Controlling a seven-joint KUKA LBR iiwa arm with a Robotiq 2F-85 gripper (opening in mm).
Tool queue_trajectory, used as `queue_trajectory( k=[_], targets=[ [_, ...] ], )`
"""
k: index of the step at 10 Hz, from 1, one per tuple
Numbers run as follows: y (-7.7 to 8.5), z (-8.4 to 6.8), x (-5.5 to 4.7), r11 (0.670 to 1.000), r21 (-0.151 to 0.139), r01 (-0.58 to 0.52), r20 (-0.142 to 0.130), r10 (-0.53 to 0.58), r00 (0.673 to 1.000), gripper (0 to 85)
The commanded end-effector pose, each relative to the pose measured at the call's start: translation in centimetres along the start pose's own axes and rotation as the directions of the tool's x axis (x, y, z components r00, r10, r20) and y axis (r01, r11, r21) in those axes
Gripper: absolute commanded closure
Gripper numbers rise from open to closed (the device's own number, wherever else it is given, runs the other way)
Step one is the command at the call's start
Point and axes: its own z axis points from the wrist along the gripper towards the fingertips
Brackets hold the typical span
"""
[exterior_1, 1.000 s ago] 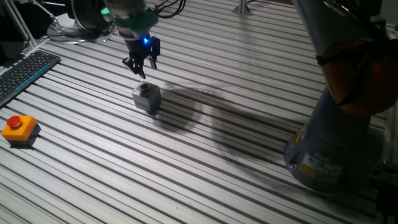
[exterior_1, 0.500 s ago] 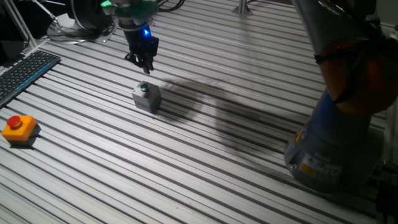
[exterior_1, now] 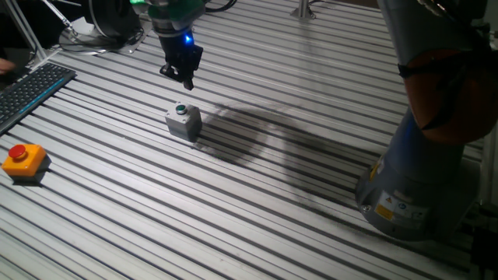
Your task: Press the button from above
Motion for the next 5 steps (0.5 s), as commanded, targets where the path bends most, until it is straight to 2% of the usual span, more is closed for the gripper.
queue_trajectory(
  k=[1, 2, 5],
  targets=[
    [-0.01, -0.08, 0.08, 1.000, 0.006, -0.004, 0.001, 0.004, 1.000, 85.0],
    [-0.12, 0.04, 0.03, 1.000, 0.020, -0.001, 0.003, 0.001, 1.000, 85.0],
    [-0.01, 0.18, 0.22, 1.000, 0.023, -0.012, -0.009, 0.013, 1.000, 85.0]
  ],
)
